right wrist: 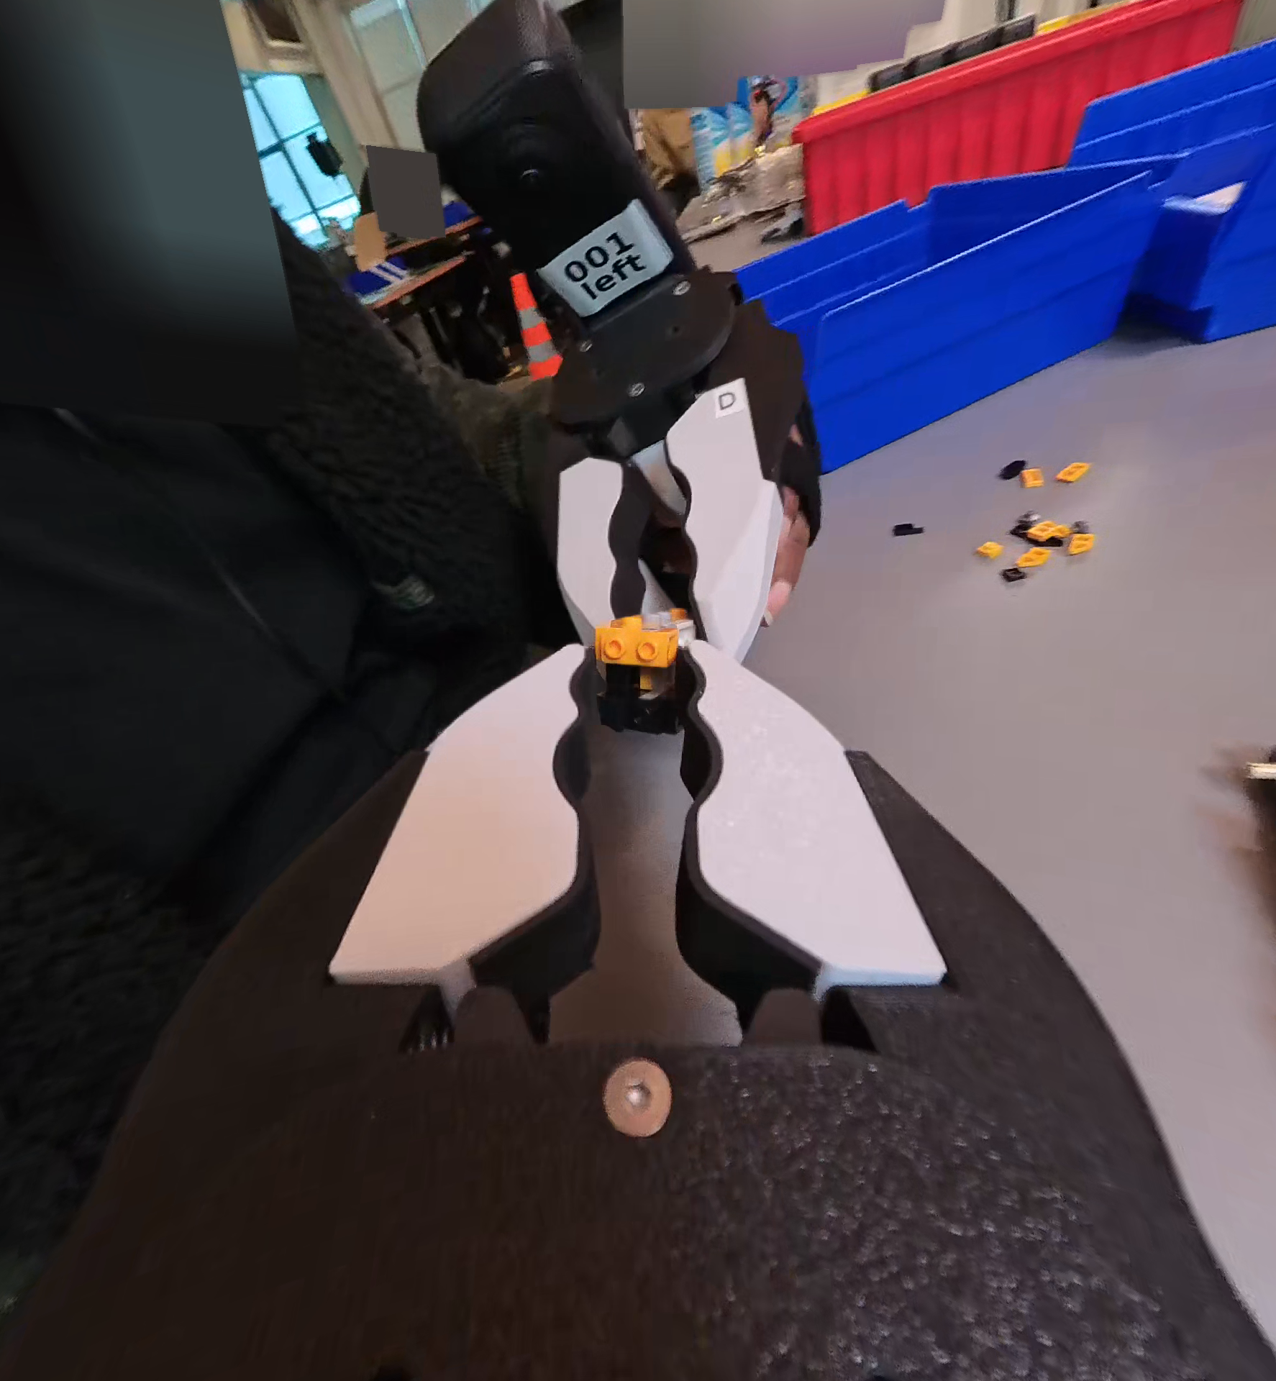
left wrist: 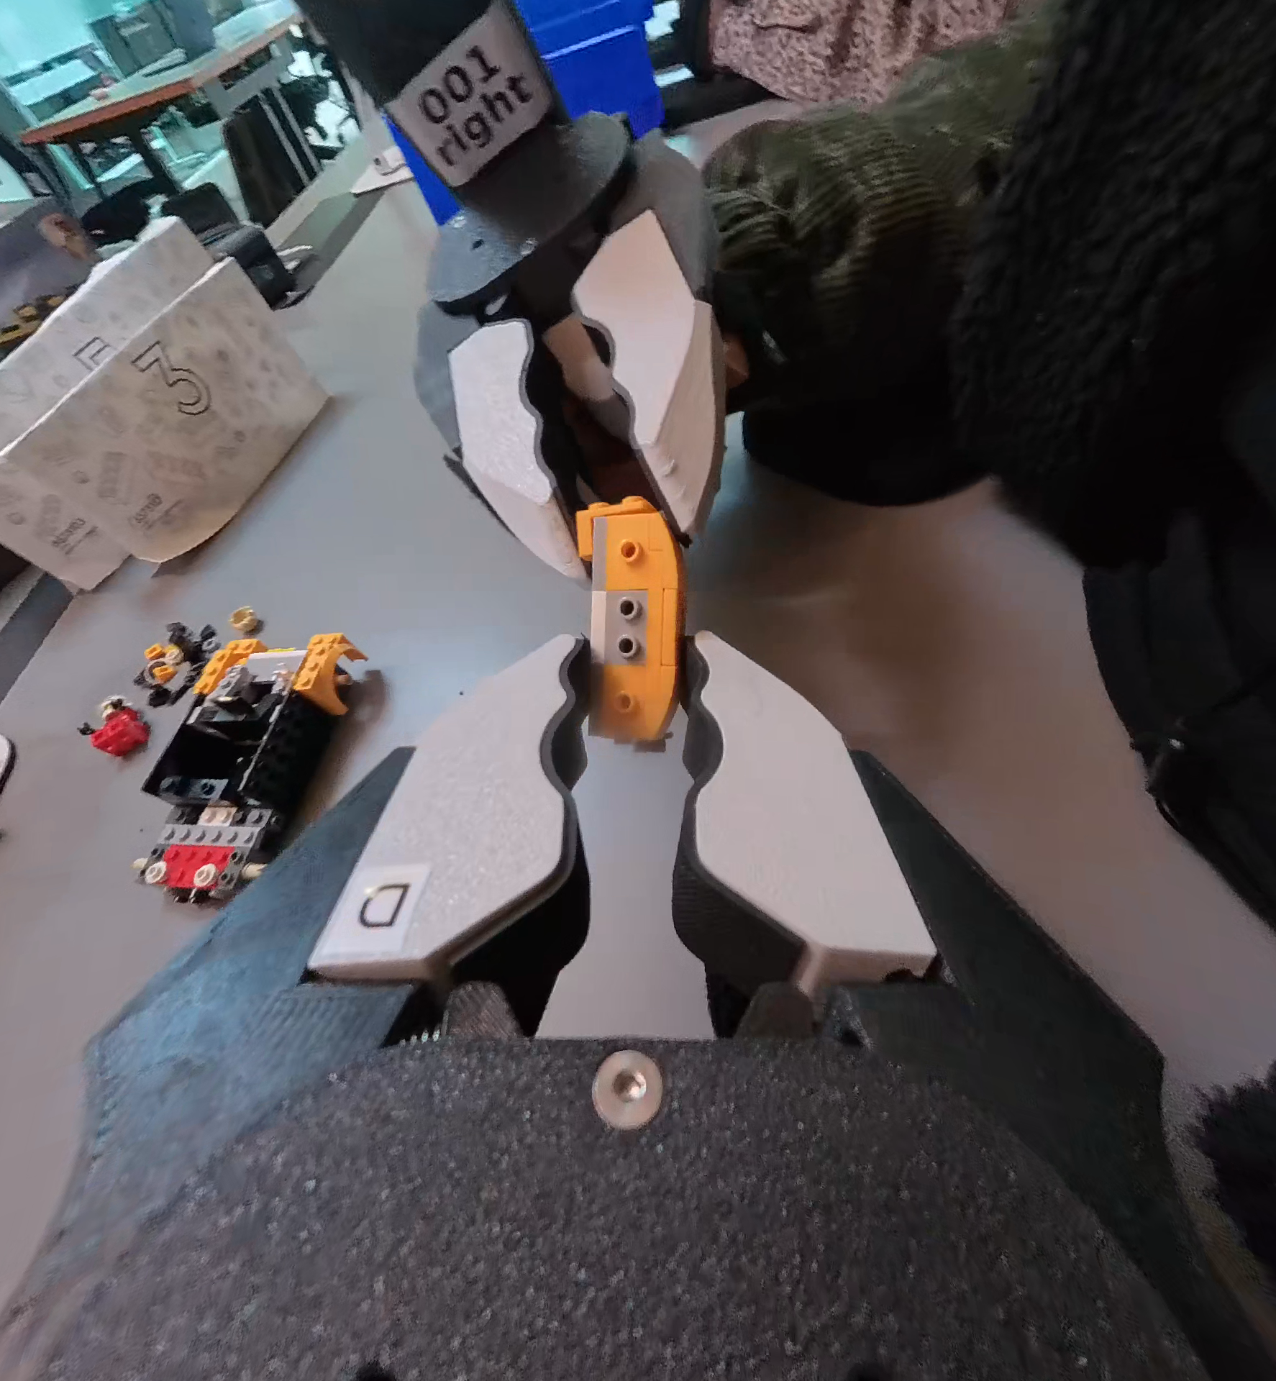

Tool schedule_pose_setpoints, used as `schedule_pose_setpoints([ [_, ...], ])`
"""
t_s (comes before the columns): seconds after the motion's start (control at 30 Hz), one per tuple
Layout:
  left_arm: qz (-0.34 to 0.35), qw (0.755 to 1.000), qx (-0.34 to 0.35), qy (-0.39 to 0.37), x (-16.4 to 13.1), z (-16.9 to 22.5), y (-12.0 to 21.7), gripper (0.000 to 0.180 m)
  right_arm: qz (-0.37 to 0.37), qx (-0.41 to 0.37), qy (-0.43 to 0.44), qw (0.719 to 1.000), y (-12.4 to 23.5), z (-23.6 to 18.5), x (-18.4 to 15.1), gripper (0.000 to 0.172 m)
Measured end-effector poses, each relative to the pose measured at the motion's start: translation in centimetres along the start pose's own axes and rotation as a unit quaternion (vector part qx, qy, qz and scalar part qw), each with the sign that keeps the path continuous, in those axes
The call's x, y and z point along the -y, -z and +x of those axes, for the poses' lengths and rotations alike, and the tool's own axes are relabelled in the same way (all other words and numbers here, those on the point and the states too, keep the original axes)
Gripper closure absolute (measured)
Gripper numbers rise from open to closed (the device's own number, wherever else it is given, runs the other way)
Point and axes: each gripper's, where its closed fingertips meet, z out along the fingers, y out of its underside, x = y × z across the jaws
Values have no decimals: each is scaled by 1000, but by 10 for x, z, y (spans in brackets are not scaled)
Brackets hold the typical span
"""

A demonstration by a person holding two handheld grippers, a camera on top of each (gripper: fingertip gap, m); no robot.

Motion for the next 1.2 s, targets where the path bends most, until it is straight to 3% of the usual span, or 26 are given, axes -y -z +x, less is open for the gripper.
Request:
schedule_pose_setpoints([
  [0.3, 19, 991, -124, -48, 8, 52, -5, 158, -1, 187, -88, 978, 2, -37, -10, 155],
  [0.4, 11, 992, -121, -44, 5, 50, -5, 158, -1, 147, -83, 986, 1, -24, -12, 155],
  [0.47, -28, 995, -95, -18, -9, 34, -3, 158, 2, 69, -71, 995, 5, -1, -10, 155],
  [0.6, -69, 997, -27, 35, -33, 0, 4, 158, -138, -127, 5, 982, 14, 53, -56, 154],
  [0.73, -90, 994, 13, 68, -44, -15, -3, 158, -190, -150, 64, 968, 3, 54, -69, 151],
  [0.9, -149, 987, 25, 59, -64, -16, -12, 157, -186, -156, 93, 966, -1, 49, -63, 148],
  [1.03, -146, 987, 33, 61, -64, -19, -10, 157, -160, -165, 97, 968, 2, 50, -53, 136],
  [1.2, -125, 990, 33, 53, -54, -17, -11, 158, -161, -178, 116, 964, -3, 49, -52, 138],
])
